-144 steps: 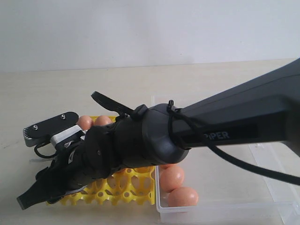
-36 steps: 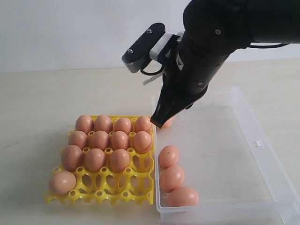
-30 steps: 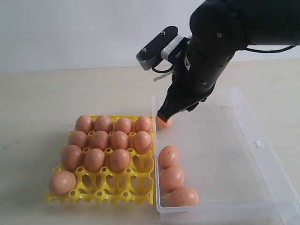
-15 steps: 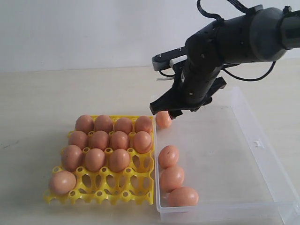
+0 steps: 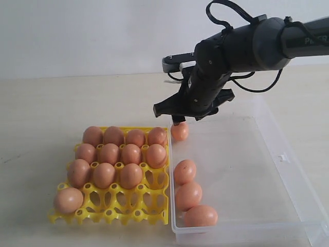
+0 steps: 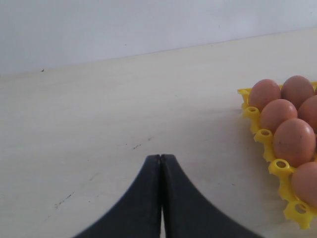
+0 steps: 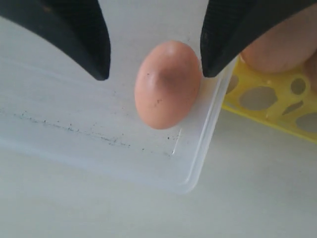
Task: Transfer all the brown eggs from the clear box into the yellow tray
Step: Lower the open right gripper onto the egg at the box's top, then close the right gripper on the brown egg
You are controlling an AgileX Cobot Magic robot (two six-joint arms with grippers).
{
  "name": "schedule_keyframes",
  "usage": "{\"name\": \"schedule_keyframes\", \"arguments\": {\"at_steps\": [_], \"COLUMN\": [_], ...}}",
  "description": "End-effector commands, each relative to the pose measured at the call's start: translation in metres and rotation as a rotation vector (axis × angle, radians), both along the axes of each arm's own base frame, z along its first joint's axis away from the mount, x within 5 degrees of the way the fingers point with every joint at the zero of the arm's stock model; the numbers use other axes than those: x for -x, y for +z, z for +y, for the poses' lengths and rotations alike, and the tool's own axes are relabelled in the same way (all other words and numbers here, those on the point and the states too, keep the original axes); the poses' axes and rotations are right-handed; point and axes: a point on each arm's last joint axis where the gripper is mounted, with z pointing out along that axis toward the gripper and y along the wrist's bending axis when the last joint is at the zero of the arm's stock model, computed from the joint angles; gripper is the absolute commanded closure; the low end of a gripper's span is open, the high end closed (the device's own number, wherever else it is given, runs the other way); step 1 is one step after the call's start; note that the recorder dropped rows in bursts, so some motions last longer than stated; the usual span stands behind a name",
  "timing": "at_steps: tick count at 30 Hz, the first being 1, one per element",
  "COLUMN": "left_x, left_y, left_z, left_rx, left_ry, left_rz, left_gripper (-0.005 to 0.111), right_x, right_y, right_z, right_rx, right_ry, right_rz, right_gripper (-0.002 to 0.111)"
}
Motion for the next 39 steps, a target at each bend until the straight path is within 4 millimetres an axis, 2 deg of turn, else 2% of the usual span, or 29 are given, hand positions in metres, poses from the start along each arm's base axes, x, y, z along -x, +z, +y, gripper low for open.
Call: {"name": "schedule_keyframes", "arguments": {"at_steps": [1, 9, 32, 39], "left_x": [0.000, 0.000, 0.000, 0.000], "left_y": [0.002, 0.002, 0.002, 0.002], "left_z": [0.000, 0.000, 0.000, 0.000], "left_rx": [0.008, 0.008, 0.008, 0.008], "left_ry": [-0.003, -0.003, -0.003, -0.003], "left_rz": [-0.013, -0.013, -0.013, -0.013], "left_gripper": [0.107, 0.107, 0.107, 0.107], "right_x": [-0.008, -0.013, -0.020, -0.022], "right_y": [0.002, 0.002, -0.040, -0.046], "right_z": [-0.006, -0.006, 0.001, 0.003], "right_rx": [-0.026, -0.078, -0.116, -0.139], "right_ry": [-0.039, -0.067, -0.096, -0.106], "right_rz": [-0.021, -0.049, -0.015, -0.021], "right_gripper": [0.054, 0.054, 0.054, 0.054]}}
